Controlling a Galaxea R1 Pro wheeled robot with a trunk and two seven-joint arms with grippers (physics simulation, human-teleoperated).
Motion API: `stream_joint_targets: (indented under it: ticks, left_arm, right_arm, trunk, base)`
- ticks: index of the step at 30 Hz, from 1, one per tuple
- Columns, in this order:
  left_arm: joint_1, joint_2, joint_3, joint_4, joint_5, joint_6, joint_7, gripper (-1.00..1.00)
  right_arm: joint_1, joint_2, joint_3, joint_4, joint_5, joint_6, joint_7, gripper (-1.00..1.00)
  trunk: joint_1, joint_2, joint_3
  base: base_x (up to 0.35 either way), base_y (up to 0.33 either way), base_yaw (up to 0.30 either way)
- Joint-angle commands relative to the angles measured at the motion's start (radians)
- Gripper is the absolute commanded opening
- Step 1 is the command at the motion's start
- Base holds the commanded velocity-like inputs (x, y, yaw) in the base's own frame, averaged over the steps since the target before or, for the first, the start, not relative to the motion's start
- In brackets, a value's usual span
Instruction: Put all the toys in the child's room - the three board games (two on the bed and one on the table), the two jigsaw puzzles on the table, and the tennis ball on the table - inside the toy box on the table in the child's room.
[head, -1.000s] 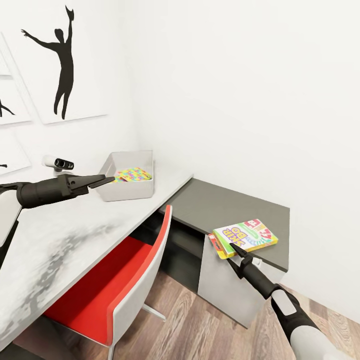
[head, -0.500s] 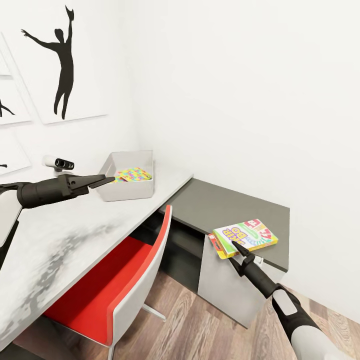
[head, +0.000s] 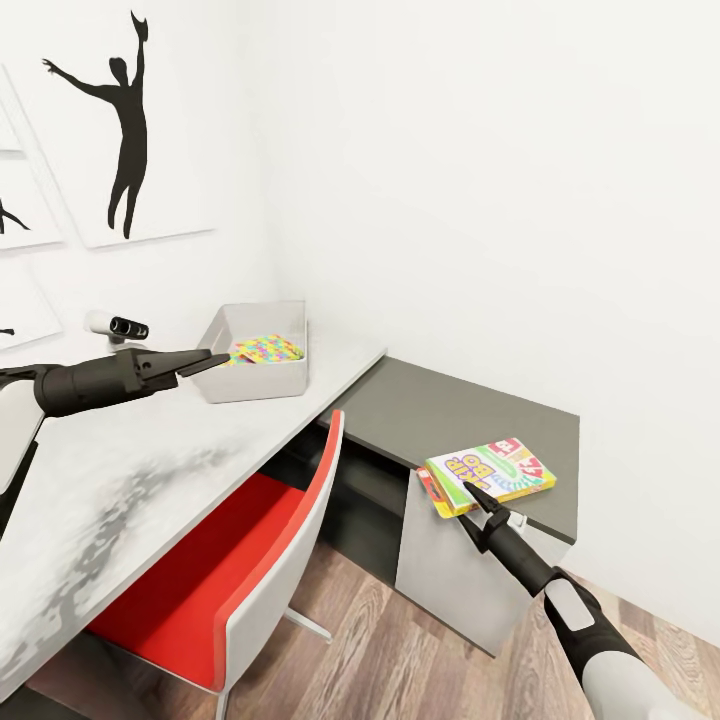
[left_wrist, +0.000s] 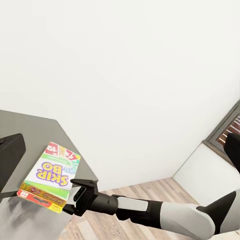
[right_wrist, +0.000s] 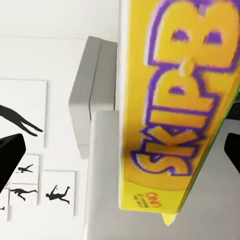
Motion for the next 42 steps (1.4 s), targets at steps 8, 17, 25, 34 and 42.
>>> stream_joint_targets:
  ticks: [8, 17, 25, 34, 42]
  left_arm:
    - [-0.001, 0.001, 0.0, 0.0, 0.001, 0.003, -0.003, 1.0]
    - [-0.001, 0.001, 0.0, 0.0, 0.001, 0.003, -0.003, 1.0]
    - [-0.001, 0.0, -0.001, 0.0, 0.001, 0.003, -0.003, 1.0]
    - [-0.001, -0.001, -0.001, 0.0, 0.001, 0.003, -0.003, 1.0]
    - [-0.001, -0.001, -0.001, 0.0, 0.001, 0.003, -0.003, 1.0]
  right_arm:
    - [0.0, 0.0, -0.002, 0.001, -0.005, 0.007, 0.004, 1.0]
    - [0.002, -0.001, -0.002, 0.001, -0.005, 0.007, 0.004, 1.0]
    - [0.002, -0.001, -0.002, 0.001, -0.005, 0.008, 0.004, 1.0]
    - [0.002, -0.001, -0.002, 0.001, -0.005, 0.008, 0.004, 1.0]
    - [0.002, -0.001, -0.002, 0.001, -0.005, 0.008, 0.003, 1.0]
  trunk:
    - [0.0, 0.0, -0.001]
    - [0.0, 0.0, -0.001]
    - [0.0, 0.0, -0.001]
    - [0.0, 0.0, -0.001]
    - [0.0, 0.0, -0.001]
  base:
    - [0.0, 0.0, 0.0]
    - [0.0, -0.047, 0.0]
    - [0.0, -0.035, 0.0]
    - [0.056, -0.019, 0.0]
    - [0.006, -0.003, 0.0]
